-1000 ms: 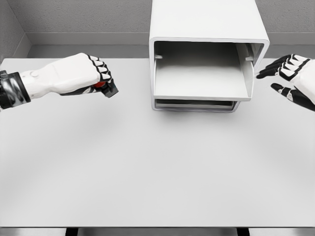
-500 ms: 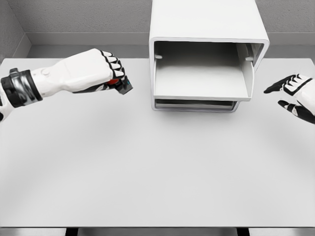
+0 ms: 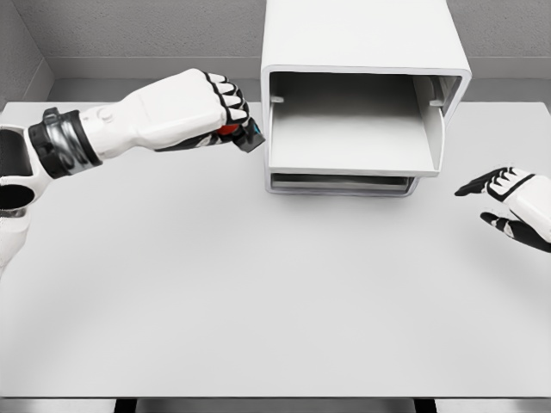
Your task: Slide open multi-storey tabletop storage cabinets and put open load switch and slide close multi-storey tabletop storage cabinets
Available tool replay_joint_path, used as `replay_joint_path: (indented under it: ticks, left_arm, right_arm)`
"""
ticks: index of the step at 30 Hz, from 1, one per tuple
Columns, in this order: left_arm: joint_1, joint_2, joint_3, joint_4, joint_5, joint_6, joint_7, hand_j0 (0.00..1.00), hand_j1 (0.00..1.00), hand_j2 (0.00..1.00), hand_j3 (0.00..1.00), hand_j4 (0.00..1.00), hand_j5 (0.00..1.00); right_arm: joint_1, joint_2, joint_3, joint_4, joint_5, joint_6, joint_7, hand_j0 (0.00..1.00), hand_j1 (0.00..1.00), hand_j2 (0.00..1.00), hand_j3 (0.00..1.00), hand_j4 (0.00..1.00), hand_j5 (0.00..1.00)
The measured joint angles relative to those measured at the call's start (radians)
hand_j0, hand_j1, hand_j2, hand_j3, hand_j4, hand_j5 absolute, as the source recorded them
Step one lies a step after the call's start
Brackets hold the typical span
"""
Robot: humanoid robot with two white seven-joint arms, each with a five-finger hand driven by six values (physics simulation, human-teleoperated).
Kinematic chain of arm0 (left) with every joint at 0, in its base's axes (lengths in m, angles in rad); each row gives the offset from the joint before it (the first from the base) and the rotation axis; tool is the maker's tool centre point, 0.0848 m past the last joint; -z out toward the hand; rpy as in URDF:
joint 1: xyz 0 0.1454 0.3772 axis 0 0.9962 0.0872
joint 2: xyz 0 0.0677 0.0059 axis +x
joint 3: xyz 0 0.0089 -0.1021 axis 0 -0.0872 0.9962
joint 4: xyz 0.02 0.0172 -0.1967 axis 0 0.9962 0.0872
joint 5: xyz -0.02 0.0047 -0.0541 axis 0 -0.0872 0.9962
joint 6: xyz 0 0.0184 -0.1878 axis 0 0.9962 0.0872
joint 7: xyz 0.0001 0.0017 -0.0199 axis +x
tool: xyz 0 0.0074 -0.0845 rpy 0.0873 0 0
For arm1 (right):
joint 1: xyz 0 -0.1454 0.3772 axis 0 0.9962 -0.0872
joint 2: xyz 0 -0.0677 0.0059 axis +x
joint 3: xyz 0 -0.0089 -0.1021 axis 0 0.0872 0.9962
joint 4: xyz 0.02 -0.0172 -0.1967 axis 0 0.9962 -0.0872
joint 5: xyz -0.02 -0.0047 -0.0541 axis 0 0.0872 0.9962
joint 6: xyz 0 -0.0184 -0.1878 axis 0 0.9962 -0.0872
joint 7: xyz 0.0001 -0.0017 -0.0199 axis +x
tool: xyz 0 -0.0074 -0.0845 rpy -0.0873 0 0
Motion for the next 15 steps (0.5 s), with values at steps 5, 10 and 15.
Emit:
replay_joint_path:
  ticks: [5,10,15]
  left_arm:
    - [-0.008,-0.041,-0.003,0.001,-0.005,0.000,0.000,0.44,0.44,0.44,0.44,0.44,0.44]
    - [-0.015,-0.074,-0.005,0.006,-0.013,0.000,0.000,0.44,0.44,0.44,0.44,0.44,0.44]
    - [-0.028,-0.104,-0.020,0.013,-0.031,0.000,0.000,0.44,0.44,0.44,0.44,0.44,0.44]
  right_arm:
    - [0.025,0.002,0.001,-0.013,0.007,0.000,0.001,0.70,0.70,0.70,0.70,0.70,0.70]
    - [0.052,0.013,0.006,-0.042,0.012,0.000,0.001,0.73,0.73,0.73,0.73,0.73,0.73]
    - [0.067,0.025,0.009,-0.092,0.019,0.000,0.001,0.73,0.73,0.73,0.73,0.73,0.73]
